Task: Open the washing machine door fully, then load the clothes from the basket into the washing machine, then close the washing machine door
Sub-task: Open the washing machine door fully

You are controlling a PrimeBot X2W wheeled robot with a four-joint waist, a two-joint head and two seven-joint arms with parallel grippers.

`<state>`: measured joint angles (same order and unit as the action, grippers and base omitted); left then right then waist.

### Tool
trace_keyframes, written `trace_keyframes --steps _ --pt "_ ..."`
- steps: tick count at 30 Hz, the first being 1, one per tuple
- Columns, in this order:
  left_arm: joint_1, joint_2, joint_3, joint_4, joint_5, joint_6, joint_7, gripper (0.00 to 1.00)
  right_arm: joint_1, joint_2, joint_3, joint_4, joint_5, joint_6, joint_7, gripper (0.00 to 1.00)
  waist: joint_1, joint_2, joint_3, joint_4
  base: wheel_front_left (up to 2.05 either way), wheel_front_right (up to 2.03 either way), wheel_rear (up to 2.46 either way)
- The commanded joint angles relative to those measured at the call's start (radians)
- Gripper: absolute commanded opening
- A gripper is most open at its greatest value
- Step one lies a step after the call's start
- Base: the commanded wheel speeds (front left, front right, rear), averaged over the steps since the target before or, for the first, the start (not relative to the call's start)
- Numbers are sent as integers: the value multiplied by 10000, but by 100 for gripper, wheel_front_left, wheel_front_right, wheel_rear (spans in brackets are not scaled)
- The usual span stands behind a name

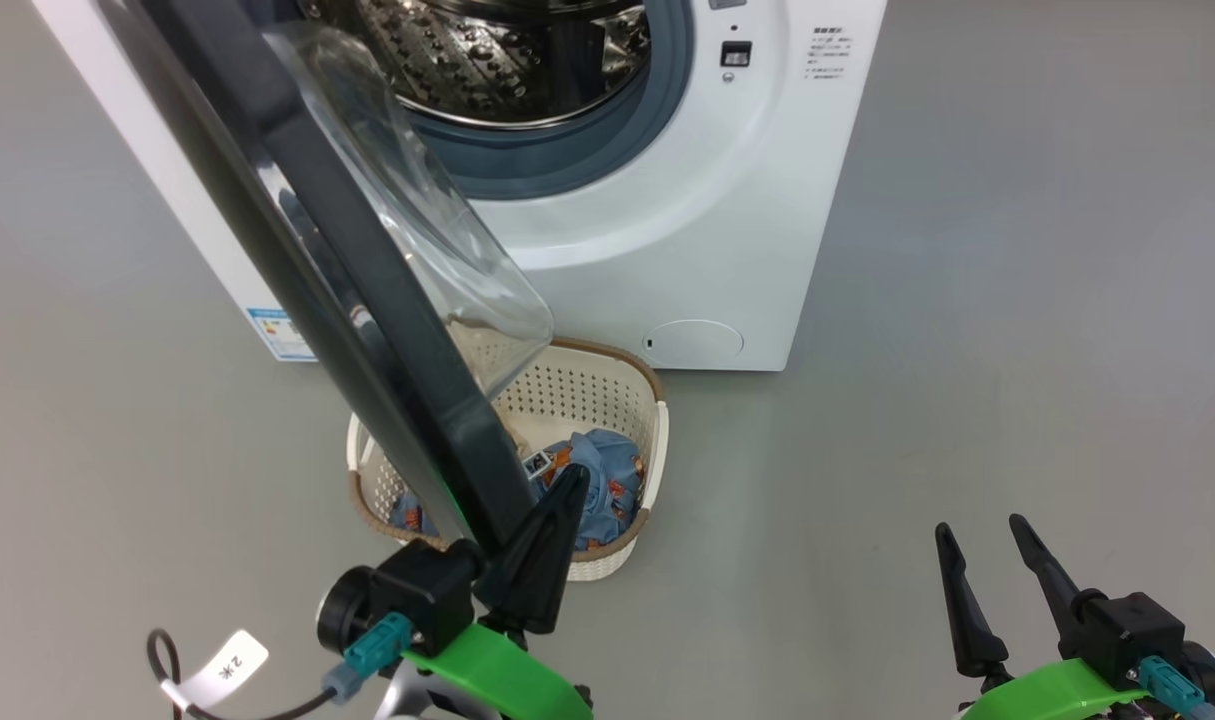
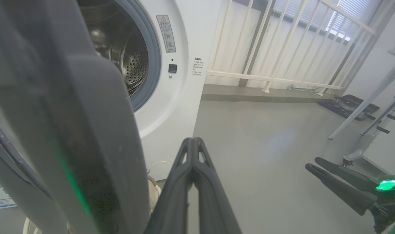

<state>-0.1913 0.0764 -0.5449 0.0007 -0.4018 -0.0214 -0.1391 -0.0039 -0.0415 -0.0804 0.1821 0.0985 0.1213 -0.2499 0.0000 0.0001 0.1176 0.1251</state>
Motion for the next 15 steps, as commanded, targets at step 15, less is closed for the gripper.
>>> trace_keyframes --steps 15 --pt "-404 -55 345 -365 -545 410 627 0 -532 -87 342 -26 82 94 -118 100 0 -1 282 458 0 0 0"
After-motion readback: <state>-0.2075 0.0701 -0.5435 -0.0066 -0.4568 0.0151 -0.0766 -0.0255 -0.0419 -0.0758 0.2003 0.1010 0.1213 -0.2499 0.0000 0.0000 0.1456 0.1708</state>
